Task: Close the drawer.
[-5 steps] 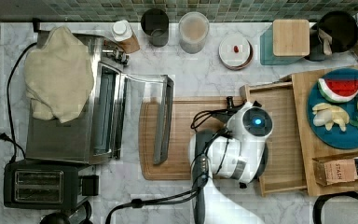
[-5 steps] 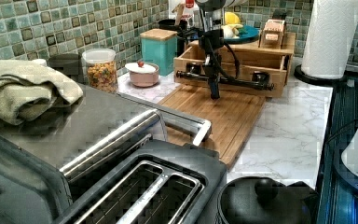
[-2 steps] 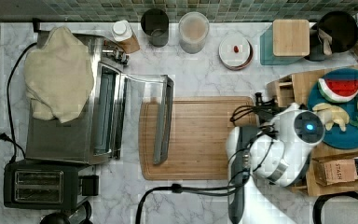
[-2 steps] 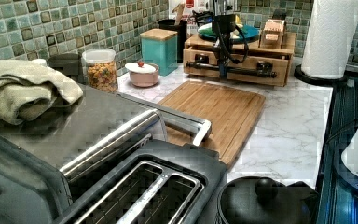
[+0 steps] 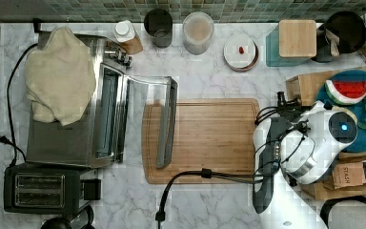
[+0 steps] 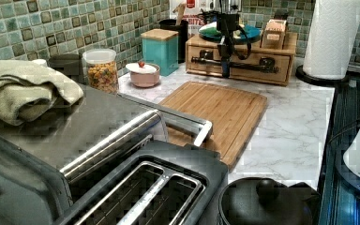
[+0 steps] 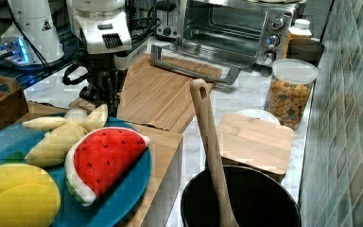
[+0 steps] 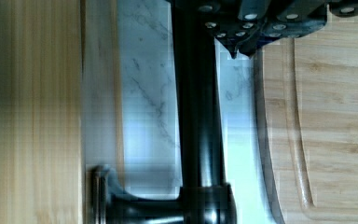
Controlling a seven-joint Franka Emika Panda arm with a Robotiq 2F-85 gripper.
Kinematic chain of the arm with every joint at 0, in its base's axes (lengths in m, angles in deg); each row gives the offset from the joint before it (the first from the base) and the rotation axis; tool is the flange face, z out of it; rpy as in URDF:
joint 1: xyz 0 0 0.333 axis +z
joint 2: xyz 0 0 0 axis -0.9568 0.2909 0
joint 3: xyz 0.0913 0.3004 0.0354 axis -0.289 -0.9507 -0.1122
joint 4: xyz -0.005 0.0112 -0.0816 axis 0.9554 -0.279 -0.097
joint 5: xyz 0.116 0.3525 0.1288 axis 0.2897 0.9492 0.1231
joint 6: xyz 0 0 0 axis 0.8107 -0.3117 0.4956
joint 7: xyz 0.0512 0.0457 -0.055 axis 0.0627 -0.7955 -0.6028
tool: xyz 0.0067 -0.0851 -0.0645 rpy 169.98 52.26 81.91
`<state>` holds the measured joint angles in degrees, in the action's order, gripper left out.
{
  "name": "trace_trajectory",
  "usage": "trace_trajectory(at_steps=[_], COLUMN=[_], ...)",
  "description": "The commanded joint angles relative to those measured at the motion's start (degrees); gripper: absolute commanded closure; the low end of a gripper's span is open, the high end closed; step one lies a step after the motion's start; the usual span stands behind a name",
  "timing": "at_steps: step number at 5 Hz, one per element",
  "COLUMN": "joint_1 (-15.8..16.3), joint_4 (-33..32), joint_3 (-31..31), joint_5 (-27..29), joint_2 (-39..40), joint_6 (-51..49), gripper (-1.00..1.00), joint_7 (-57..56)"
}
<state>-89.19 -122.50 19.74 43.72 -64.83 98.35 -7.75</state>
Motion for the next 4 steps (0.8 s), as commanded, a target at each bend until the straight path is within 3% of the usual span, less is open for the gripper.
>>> trace_trajectory(at_steps=[1, 4], joint_1=[-2.33, -1.13], joint_4=[10.97, 10.97], joint_3=[8.88, 10.16], joint_5=[-5.86, -5.11], joint_2=[1.80, 1.98], joint_6=[7.11, 7.11], gripper=[1.00, 1.00], joint_7=[5.05, 4.53])
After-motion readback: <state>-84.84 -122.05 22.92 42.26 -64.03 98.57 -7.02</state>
